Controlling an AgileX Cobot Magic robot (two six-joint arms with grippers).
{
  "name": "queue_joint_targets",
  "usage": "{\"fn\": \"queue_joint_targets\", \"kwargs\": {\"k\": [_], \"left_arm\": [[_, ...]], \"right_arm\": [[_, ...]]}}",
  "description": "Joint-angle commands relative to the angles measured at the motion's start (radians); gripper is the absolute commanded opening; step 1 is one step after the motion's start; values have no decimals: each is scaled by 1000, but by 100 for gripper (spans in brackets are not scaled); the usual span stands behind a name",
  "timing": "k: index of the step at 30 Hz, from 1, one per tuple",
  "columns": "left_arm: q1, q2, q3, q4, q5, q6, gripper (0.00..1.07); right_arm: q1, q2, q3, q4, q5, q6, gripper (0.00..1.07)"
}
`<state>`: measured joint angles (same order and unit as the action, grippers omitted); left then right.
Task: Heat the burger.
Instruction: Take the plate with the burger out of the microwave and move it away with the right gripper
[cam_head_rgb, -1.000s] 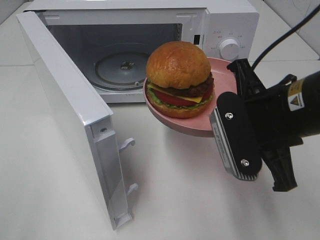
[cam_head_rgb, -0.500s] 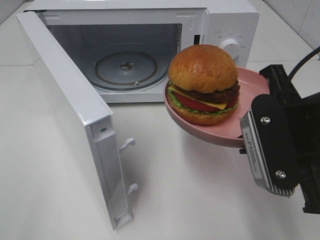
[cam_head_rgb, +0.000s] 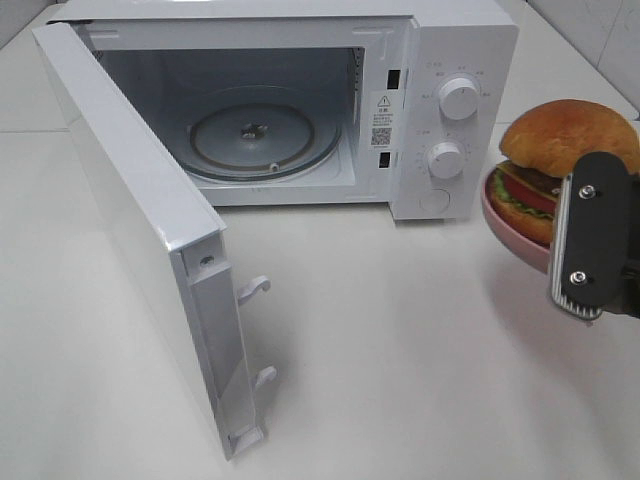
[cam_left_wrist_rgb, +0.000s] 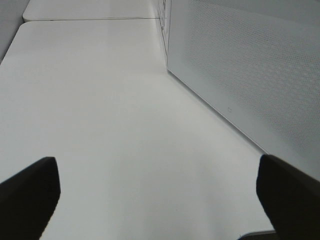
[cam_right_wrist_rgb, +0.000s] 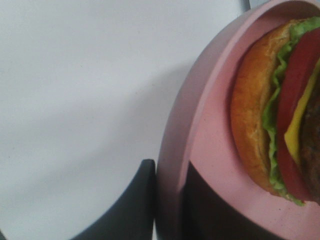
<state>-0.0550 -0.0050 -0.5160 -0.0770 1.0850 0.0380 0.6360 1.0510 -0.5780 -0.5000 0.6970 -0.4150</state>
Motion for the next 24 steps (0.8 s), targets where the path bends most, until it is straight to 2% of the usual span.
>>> {"fn": "queue_joint_targets", "kwargs": {"k": [1, 12, 20, 24], "left_arm": [[4, -15, -1, 2, -15, -9, 100], [4, -15, -1, 2, -15, -9, 100], [4, -15, -1, 2, -15, -9, 100], [4, -15, -1, 2, -15, -9, 100]], "right_arm": [[-5, -18, -5, -81, 17, 102, 2], [-5, -18, -5, -105, 172, 331, 3], [-5, -18, -5, -108, 247, 661, 3], [-5, -18, -5, -163, 260, 866, 3]]}}
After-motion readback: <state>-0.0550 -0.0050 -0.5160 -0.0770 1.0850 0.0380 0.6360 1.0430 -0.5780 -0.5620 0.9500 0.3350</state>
